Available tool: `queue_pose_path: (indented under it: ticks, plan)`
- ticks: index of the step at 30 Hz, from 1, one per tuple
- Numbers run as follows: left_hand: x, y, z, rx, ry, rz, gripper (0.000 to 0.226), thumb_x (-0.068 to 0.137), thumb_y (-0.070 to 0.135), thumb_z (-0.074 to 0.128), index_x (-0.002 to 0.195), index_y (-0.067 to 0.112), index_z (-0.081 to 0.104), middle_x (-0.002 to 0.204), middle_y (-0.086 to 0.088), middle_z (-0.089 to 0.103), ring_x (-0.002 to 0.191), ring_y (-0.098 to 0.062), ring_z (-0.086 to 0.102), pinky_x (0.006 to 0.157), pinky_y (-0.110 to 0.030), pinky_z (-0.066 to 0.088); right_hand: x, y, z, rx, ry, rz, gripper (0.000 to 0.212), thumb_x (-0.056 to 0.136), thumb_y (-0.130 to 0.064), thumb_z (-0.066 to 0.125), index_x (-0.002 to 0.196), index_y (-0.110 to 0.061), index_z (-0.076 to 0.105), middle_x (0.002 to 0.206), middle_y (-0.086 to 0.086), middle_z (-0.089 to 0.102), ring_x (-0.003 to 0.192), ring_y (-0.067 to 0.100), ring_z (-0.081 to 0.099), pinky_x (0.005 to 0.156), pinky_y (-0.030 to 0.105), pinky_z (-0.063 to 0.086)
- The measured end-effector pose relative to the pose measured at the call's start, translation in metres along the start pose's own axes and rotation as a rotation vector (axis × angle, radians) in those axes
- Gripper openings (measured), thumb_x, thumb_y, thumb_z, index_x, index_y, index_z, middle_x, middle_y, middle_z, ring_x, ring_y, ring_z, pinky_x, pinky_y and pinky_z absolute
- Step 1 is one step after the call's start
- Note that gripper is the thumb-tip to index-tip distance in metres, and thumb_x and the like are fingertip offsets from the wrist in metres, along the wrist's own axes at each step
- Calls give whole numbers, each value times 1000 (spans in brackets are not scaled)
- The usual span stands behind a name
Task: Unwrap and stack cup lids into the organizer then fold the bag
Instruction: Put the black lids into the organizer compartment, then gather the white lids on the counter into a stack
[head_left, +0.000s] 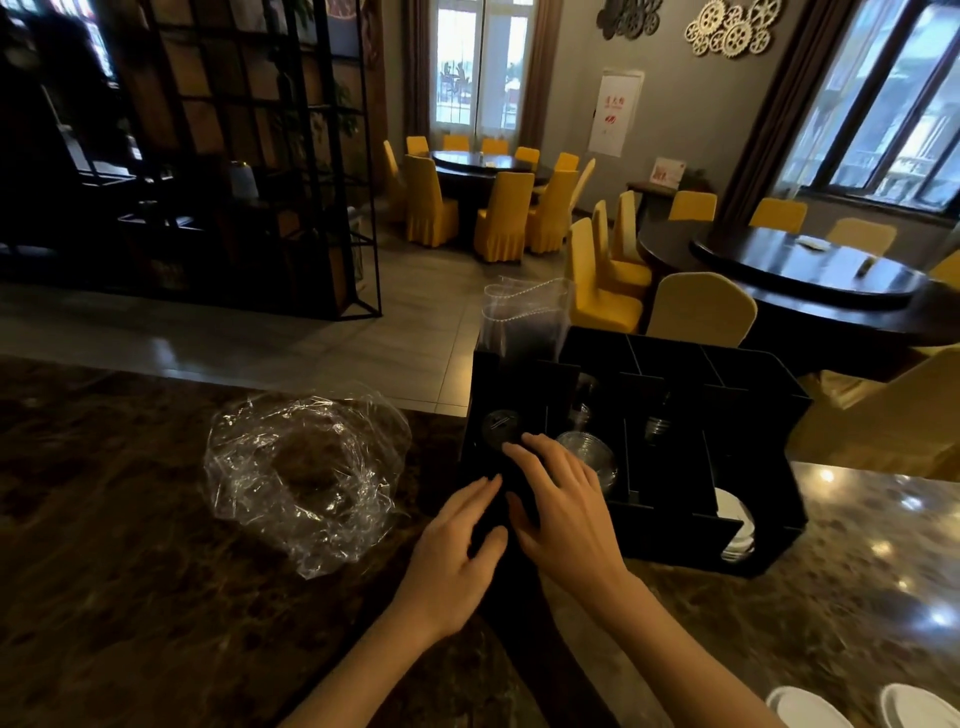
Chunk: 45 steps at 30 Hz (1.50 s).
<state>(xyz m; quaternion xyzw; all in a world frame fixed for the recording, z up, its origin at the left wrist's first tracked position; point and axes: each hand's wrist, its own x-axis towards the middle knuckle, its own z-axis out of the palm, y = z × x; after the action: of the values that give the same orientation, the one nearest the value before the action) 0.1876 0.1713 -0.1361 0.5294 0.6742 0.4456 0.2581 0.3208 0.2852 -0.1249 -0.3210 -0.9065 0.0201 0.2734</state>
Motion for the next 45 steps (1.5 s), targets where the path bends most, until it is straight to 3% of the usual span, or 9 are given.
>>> queue_pose_path:
  ticks: [3, 7, 15, 24, 29, 32, 37, 41, 45]
  plan:
    - [-11, 2, -6, 323, 46, 191, 59, 98, 54, 38, 155, 44, 29, 160, 24, 24, 144, 4, 24, 113, -24, 34, -15, -1, -15, -3, 40, 8, 55, 94, -37, 64, 146, -26, 49, 155, -2, 46, 144, 20, 43, 113, 37, 38]
    - [-25, 6, -8, 473, 76, 300, 58, 99, 54, 36, 155, 41, 30, 159, 17, 26, 141, -1, 30, 103, -23, 45, -42, -7, -37, -12, 72, 46, 53, 95, -40, 63, 145, -25, 52, 155, 1, 47, 143, 23, 45, 111, 40, 43]
    - [-52, 18, 20, 552, -53, 379, 58, 100, 52, 34, 156, 37, 29, 160, 12, 27, 145, -8, 29, 108, -32, 45, -123, -2, -67, 2, 110, 176, 56, 91, -37, 66, 143, -23, 54, 153, 0, 49, 140, 21, 49, 106, 38, 47]
    - [-77, 40, 97, 583, -310, 516, 60, 99, 51, 38, 157, 38, 26, 163, 13, 24, 149, -7, 22, 114, -30, 36, -232, 13, -88, 21, 126, 461, 46, 95, -45, 61, 136, -25, 59, 147, 0, 53, 129, 21, 55, 100, 39, 50]
    - [-95, 43, 138, 538, -453, 519, 68, 98, 52, 41, 160, 34, 20, 164, 12, 25, 149, -5, 21, 116, -28, 31, -281, 16, -91, 14, 125, 582, 47, 92, -44, 69, 134, -23, 64, 142, -1, 58, 127, 19, 57, 98, 35, 53]
    - [-105, 41, 156, 477, -527, 495, 71, 97, 51, 44, 160, 31, 20, 163, 12, 27, 148, -4, 23, 118, -29, 33, -302, 18, -89, 54, 68, 621, 62, 90, -54, 67, 145, -27, 56, 147, -3, 54, 133, 17, 52, 104, 33, 49]
    - [-108, 36, 175, 419, -600, 428, 75, 97, 39, 55, 161, 28, 18, 165, 12, 21, 149, -5, 19, 120, -25, 23, -319, 22, -81, 138, 40, 674, 76, 90, -63, 62, 154, -27, 44, 152, -10, 48, 140, 10, 42, 114, 24, 37]
    - [-104, 38, 177, 403, -600, 401, 73, 96, 29, 60, 159, 24, 24, 165, 6, 27, 150, -11, 24, 121, -29, 23, -322, 22, -76, 180, 34, 708, 82, 89, -64, 64, 156, -23, 41, 150, -9, 51, 137, 11, 45, 112, 27, 41]
    - [-100, 43, 176, 341, -584, 347, 70, 92, 21, 67, 155, 18, 36, 158, 2, 42, 142, -17, 38, 117, -31, 32, -320, 20, -72, 175, 36, 746, 84, 88, -65, 65, 154, -21, 42, 149, -8, 53, 134, 12, 46, 108, 17, 32]
